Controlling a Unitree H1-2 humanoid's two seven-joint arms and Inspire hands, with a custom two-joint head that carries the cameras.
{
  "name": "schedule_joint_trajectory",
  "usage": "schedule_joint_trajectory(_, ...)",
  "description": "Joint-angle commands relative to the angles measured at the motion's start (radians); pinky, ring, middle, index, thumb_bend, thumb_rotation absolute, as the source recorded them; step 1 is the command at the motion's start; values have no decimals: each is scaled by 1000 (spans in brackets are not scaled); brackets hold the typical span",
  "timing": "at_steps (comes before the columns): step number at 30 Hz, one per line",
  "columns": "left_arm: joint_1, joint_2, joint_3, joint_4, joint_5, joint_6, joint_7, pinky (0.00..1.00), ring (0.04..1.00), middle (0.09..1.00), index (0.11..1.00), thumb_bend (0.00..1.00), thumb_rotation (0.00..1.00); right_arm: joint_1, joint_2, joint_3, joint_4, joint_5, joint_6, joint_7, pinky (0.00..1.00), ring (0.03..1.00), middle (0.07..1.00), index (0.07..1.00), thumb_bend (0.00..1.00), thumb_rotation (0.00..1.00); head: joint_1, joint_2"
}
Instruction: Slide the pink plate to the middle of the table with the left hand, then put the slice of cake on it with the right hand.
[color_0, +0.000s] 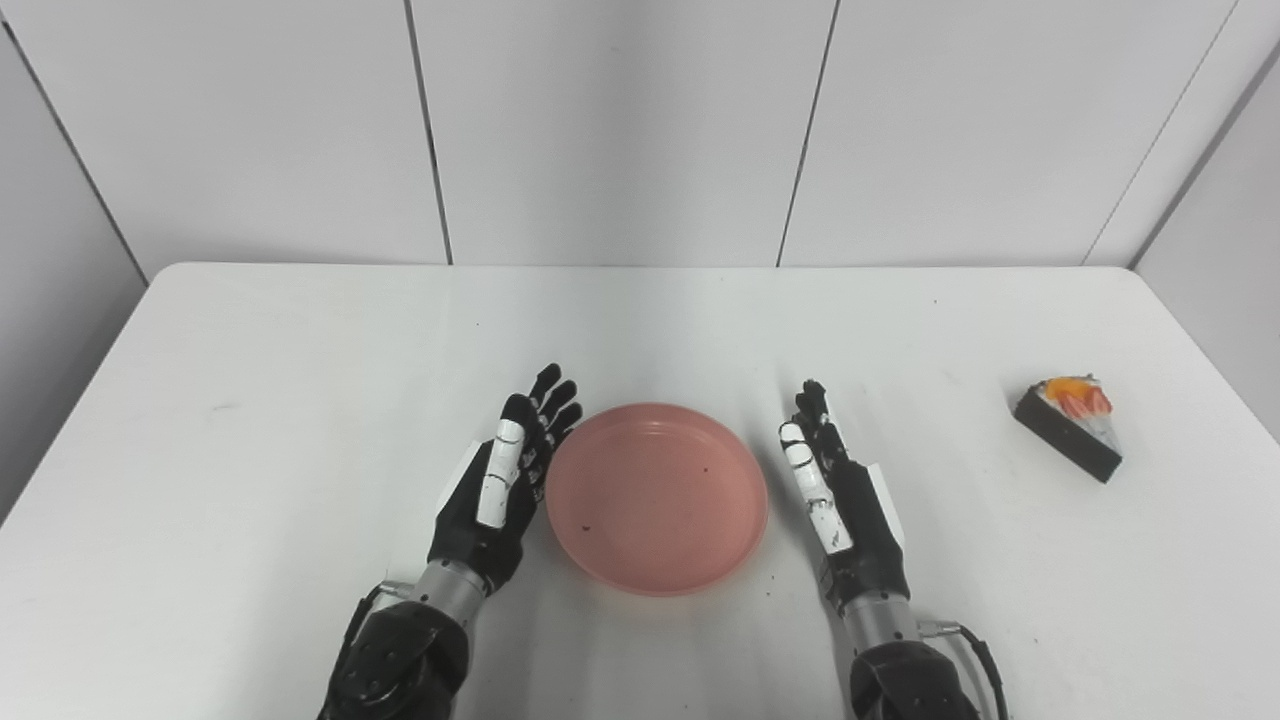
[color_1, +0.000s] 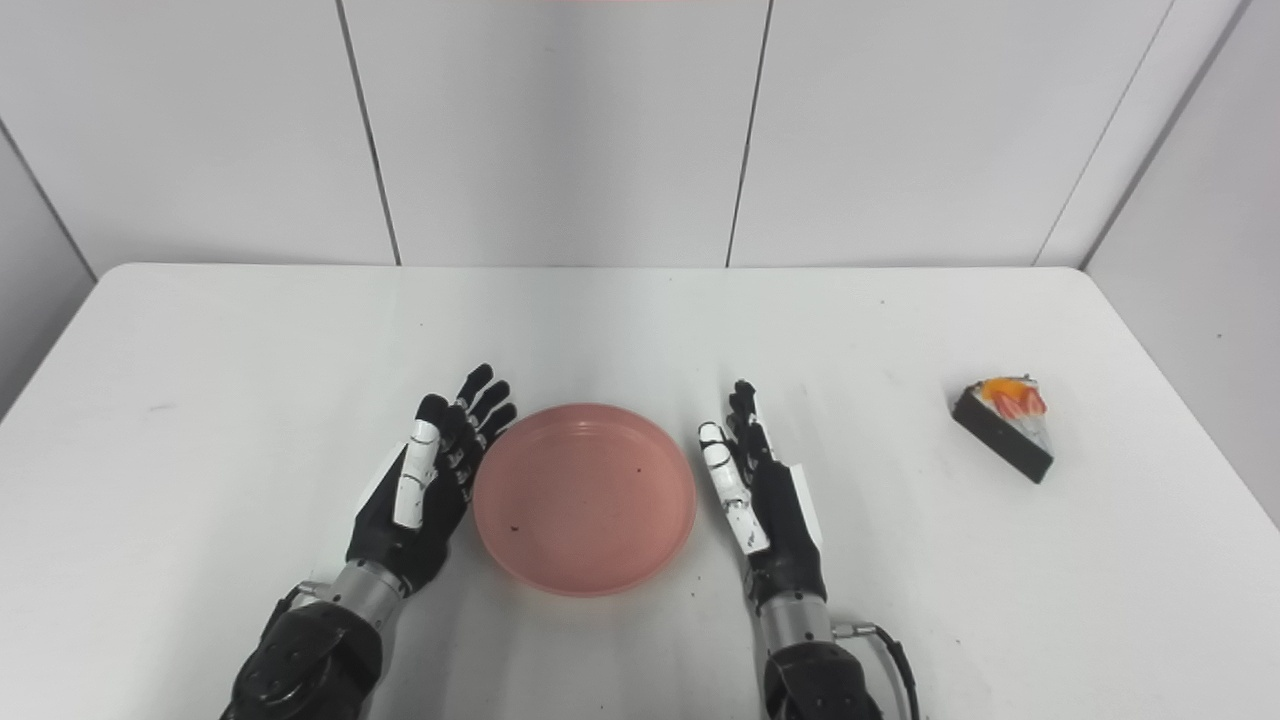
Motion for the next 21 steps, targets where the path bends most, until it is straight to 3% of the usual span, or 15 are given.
schedule_joint_trajectory(1,-4,-16,-5,33,15,-51,-1,1000,990,1000,1000,721,1000,-16,-13,-9,-41,2,9,2,1000,1000,1000,1000,595,855,16,1)
schedule_joint_trajectory(3,-17,-15,-8,84,31,-107,-5,995,987,1000,1000,722,1000,-21,-29,-14,-37,-1,-4,3,1000,1000,1000,1000,603,868,28,1)
schedule_joint_trajectory(10,-37,-33,3,169,30,-173,-10,1000,1000,1000,1000,721,1000,-48,-87,-49,8,-14,-88,-11,1000,993,977,993,620,855,14,-14)
schedule_joint_trajectory(15,-18,-55,8,186,54,-225,16,1000,1000,1000,1000,687,1000,-77,-146,-80,42,-108,-126,-66,996,978,951,969,622,800,8,-31)
schedule_joint_trajectory(21,-18,-68,14,221,69,-274,34,986,998,1000,1000,683,1000,-132,-236,-128,197,-202,-278,-164,903,928,938,959,693,681,-32,-52)
